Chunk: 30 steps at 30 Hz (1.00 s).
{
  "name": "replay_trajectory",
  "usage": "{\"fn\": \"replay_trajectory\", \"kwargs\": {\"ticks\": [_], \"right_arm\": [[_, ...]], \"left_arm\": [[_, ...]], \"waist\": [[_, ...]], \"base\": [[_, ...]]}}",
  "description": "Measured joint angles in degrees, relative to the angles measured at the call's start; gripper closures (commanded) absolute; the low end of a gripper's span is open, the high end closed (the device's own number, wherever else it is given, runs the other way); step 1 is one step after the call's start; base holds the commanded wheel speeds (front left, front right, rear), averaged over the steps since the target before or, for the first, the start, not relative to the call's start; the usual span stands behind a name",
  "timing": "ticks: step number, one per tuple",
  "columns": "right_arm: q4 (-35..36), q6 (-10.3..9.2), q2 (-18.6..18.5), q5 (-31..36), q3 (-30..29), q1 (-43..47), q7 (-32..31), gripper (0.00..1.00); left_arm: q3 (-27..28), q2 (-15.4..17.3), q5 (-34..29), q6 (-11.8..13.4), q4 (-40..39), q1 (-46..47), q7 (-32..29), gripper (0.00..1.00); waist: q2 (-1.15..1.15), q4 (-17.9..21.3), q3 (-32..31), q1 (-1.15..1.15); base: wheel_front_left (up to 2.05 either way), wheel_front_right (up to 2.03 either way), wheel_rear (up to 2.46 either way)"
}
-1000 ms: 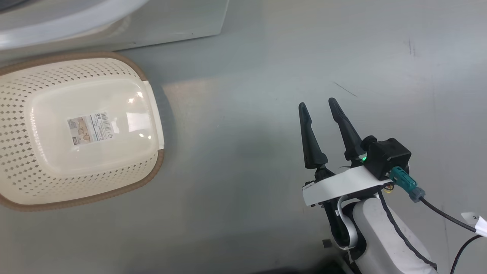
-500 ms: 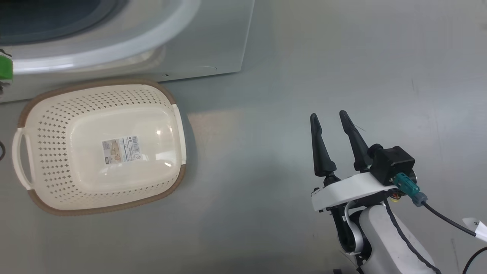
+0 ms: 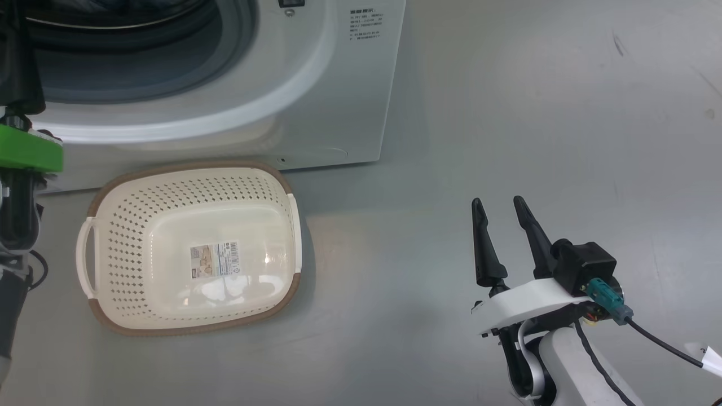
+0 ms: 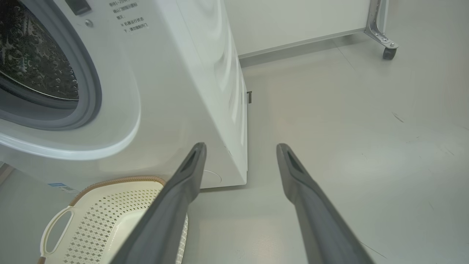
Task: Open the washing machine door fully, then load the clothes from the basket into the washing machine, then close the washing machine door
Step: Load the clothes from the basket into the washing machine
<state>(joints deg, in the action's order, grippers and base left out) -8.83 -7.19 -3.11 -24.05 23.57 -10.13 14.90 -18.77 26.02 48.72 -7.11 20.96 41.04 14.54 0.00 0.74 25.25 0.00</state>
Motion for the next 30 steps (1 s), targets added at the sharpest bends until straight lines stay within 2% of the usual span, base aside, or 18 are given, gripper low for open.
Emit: {"fn": "replay_trajectory", "kwargs": {"ticks": [21,30], "right_arm": [[-1.4,0.00,0.1,0.5,-1.3,4.4,0.0,0.00],[-1.2,0.00,0.2,1.6,-2.8,6.6,0.0,0.00]], "left_arm": [[9.7,-4.0,-9.1,0.4,-7.6,-16.5,0.0,0.00],[12.0,-6.0,-14.2,1.1,-10.7,-25.8,0.0,0.00]], "waist": [[0.00,-1.1,-10.7,0.00],[0.00,-0.8,-14.5,0.00]], "base": [[0.00,0.00,0.00],[0.00,0.00,0.00]]}}
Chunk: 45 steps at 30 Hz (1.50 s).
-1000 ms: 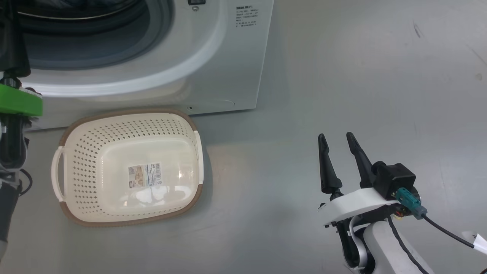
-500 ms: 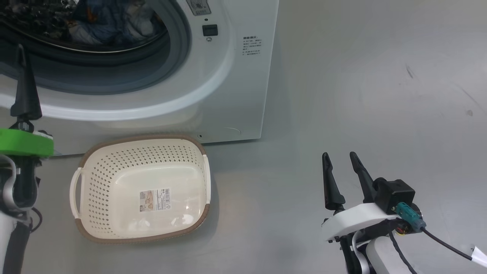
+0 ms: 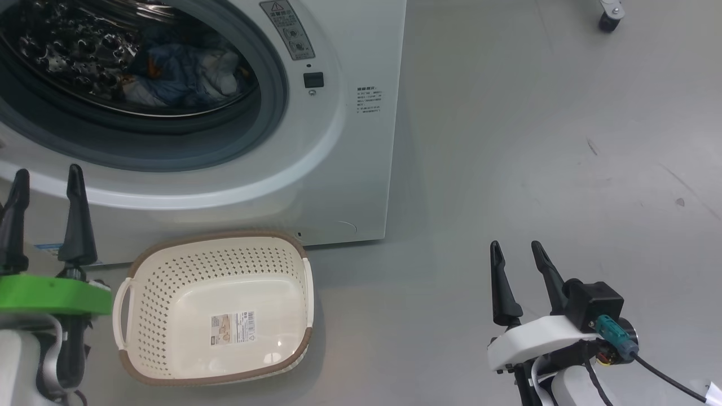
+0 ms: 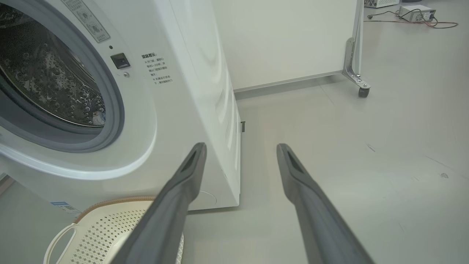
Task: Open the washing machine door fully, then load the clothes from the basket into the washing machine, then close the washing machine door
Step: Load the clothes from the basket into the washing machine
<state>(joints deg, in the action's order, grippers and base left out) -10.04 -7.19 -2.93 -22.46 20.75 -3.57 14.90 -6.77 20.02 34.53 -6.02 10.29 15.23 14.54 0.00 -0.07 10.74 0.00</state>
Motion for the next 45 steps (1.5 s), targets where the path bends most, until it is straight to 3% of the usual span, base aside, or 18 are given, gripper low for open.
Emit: {"fn": "replay_trajectory", "kwargs": {"ticks": [15,29,45], "right_arm": [[2.7,0.00,0.3,4.0,-4.6,4.4,0.0,0.00],[4.7,0.60,0.3,5.6,-5.0,6.2,0.0,0.00],[5.3,1.09,0.3,6.5,-5.0,7.3,0.0,0.00]], "left_arm": [[2.9,-4.3,-5.3,0.6,-2.8,-15.5,0.0,0.00],[4.8,-7.3,-7.8,0.6,-4.1,-20.8,0.0,0.00],[6.5,-8.3,-10.7,0.3,-5.1,-22.2,0.0,0.00]], "waist": [[0.00,0.5,-5.3,0.00],[0.00,0.7,-7.0,0.00],[0.00,0.4,-6.8,0.00]], "base": [[0.00,0.00,0.00],[0.00,0.00,0.00],[0.00,0.00,0.00]]}}
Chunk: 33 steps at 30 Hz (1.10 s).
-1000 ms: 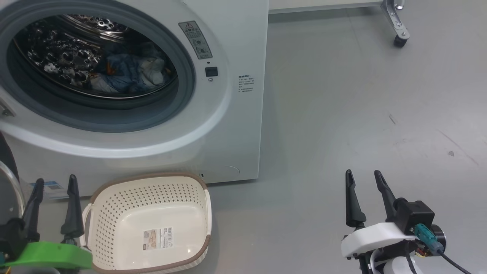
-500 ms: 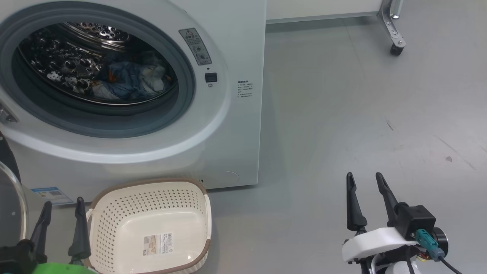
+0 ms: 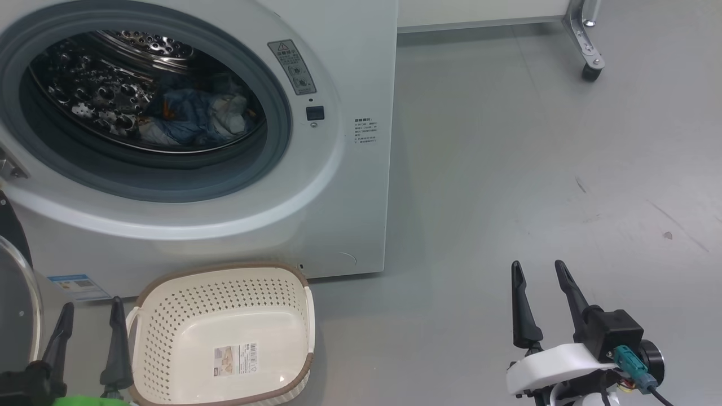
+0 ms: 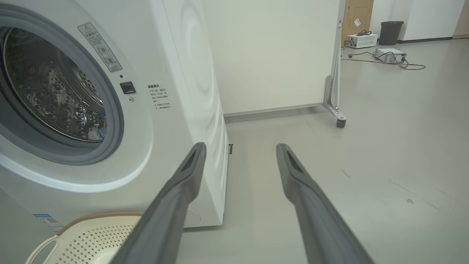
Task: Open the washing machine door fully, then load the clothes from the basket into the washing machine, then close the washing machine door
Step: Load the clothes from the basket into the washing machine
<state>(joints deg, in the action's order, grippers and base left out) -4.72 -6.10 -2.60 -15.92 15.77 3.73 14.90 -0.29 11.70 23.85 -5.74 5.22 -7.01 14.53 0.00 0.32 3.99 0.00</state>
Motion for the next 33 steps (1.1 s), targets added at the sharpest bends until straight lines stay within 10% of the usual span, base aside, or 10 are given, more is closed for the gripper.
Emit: {"fn": "replay_trajectory", "kwargs": {"ticks": [33], "right_arm": [[0.6,0.01,0.0,1.3,0.8,0.0,0.0,0.00]], "left_arm": [[1.6,-2.8,-2.8,-1.1,0.1,-0.2,0.0,0.00]], "waist": [[0.00,-0.7,0.7,0.00]], "base": [[0.00,0.00,0.00]]}}
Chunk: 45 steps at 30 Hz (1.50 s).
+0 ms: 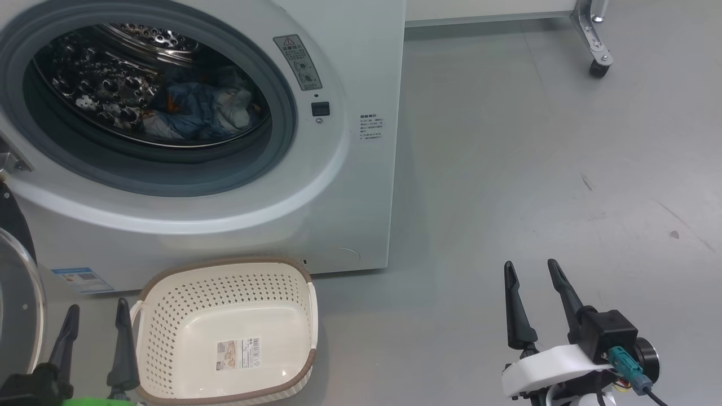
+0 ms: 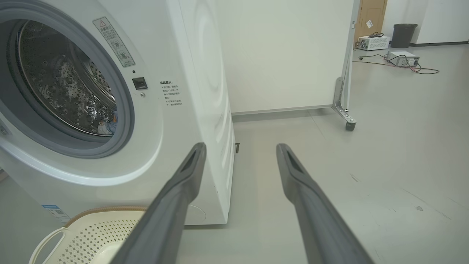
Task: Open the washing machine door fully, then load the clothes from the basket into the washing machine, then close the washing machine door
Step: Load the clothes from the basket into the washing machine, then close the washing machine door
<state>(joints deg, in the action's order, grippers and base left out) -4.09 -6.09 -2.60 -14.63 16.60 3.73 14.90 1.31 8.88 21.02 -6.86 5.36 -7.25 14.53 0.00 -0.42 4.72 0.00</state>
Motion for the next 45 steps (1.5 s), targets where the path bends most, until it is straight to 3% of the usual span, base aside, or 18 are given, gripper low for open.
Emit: {"fn": "replay_trajectory", "kwargs": {"ticks": [45], "right_arm": [[-1.3,0.15,0.0,-0.9,0.9,0.0,0.0,0.00]], "left_arm": [[-1.6,-0.6,-2.1,-0.3,0.4,0.0,0.0,0.00]], "waist": [[0.00,0.1,-0.8,0.00]], "base": [[-0.20,0.21,-0.01]]}}
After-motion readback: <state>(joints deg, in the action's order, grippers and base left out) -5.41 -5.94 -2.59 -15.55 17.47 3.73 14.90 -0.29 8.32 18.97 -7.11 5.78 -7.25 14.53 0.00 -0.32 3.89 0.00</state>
